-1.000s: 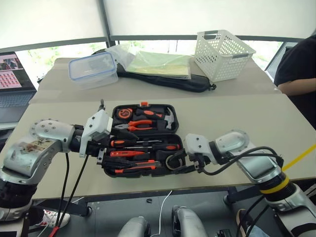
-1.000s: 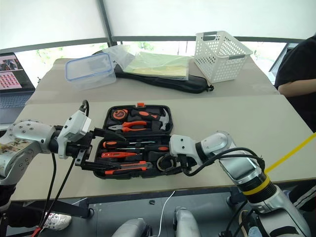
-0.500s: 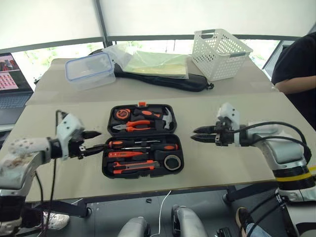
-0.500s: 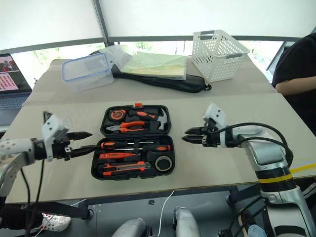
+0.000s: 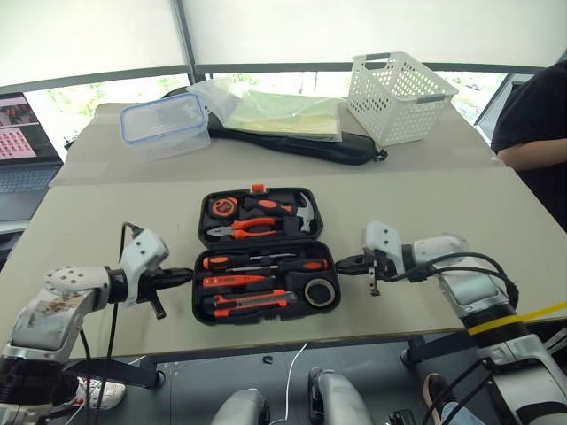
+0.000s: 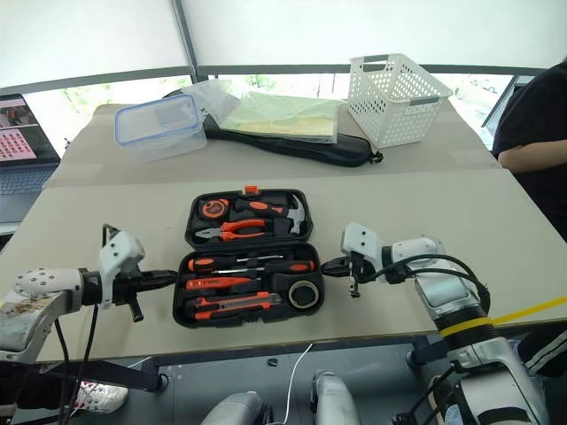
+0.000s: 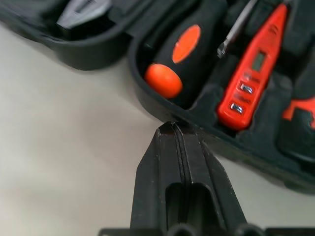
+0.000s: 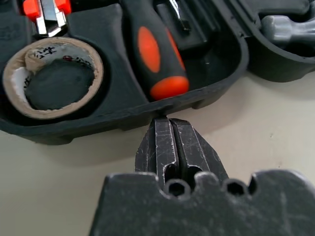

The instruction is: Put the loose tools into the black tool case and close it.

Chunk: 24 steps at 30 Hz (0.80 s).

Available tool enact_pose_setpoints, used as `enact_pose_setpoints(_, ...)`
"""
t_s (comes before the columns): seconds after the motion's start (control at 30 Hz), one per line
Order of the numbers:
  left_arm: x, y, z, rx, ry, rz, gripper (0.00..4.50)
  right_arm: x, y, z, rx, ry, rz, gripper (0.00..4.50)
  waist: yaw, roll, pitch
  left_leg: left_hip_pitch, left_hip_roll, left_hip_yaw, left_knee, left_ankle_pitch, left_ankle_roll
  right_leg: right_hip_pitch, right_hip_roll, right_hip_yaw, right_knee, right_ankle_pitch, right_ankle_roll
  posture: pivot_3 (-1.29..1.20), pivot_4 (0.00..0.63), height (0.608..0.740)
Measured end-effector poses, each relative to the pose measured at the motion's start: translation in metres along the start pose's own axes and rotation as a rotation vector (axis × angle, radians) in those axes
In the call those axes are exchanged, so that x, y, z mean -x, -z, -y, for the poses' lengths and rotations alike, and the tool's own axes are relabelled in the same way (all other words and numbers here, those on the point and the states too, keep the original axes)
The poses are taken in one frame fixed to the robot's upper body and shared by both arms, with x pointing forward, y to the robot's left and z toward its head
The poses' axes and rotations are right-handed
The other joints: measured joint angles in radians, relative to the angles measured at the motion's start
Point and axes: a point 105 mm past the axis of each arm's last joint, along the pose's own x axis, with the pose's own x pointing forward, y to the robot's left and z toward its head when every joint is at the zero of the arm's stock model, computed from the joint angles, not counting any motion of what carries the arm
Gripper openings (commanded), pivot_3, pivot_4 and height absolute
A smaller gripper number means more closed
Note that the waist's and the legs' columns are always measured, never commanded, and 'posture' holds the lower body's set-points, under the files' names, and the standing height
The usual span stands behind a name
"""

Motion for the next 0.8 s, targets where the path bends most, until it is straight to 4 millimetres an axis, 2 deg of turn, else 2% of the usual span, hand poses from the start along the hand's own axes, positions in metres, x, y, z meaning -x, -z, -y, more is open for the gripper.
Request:
enact_pose_setpoints(0.23,-0.002,0.0,0.004,-0.011,0.018,-0.006,0.06,0.008,0.004,-0.022,0.015,-0.053,-0.005,0.0,0.008,0.0,0.0,0.0,0.0,-0.001,-0.002,0.0,0.0,0.0,0.0,0.0,-0.001,0.0,0.0,0.0,0.15,0.74)
enact_pose_setpoints(0.43,-0.004,0.0,0.009,-0.035,0.042,-0.019,0.06,0.013,0.011,-0.022,0.015,0.004,-0.032,0.0,0.011,0.0,0.0,0.001,0.0,0.0,-0.002,0.0,0.0,0.001,0.0,0.0,-0.004,0.0,0.0,0.0,0.15,0.74)
enact_pose_setpoints(0.47,-0.003,0.002,0.011,-0.03,0.056,-0.026,0.29,0.013,0.011,-0.019,0.019,0.033,-0.039,0.0,0.01,0.0,0.0,0.002,0.0,0.0,-0.002,0.0,0.0,0.001,0.0,0.0,-0.004,0.0,0.0,0.0,0.15,0.74)
enact_pose_setpoints(0.53,-0.001,0.006,0.013,-0.012,0.073,-0.038,0.76,0.018,0.013,-0.011,0.013,0.092,-0.053,0.59,0.01,0.0,0.0,0.002,0.0,0.001,-0.001,0.0,0.0,0.001,0.0,0.0,-0.004,0.0,0.0,0.0,0.15,0.74)
enact_pose_setpoints(0.57,0.002,0.006,0.01,0.005,0.063,-0.037,1.14,0.025,0.016,-0.006,-0.003,0.122,-0.072,0.85,0.01,0.0,0.0,0.002,0.0,0.001,-0.001,0.0,0.0,0.001,0.0,0.0,-0.004,0.0,0.0,0.0,0.15,0.74)
enact_pose_setpoints(0.67,0.017,0.013,-0.008,0.085,-0.016,-0.064,2.11,0.044,0.019,0.005,-0.065,0.19,-0.102,1.74,0.01,0.0,0.0,0.002,0.0,0.001,-0.002,0.0,0.0,0.001,0.0,0.0,-0.003,0.0,0.0,0.0,0.15,0.74)
enact_pose_setpoints(0.7,0.022,0.013,-0.017,0.127,-0.052,-0.057,2.59,0.05,0.019,0.009,-0.108,0.218,-0.093,2.19,0.01,0.0,0.0,0.002,0.0,0.001,-0.002,0.0,0.0,0.001,0.0,0.0,-0.003,0.0,0.0,0.0,0.15,0.74)
enact_pose_setpoints(0.77,0.027,0.003,-0.034,0.229,-0.1,0.003,3.13,0.057,0.015,0.019,-0.204,0.271,-0.065,2.81,0.011,0.0,0.0,0.003,0.0,0.0,-0.001,0.0,0.0,0.001,0.0,0.0,-0.002,0.0,-0.001,0.0,0.15,0.74)
enact_pose_setpoints(0.8,0.027,-0.014,-0.049,0.301,-0.141,0.083,3.49,0.058,0.007,0.031,-0.28,0.318,-0.018,3.13,0.013,-0.001,0.001,0.001,0.0,0.0,0.002,0.0,0.0,0.001,0.0,0.0,-0.001,0.001,-0.001,0.0,0.15,0.74)
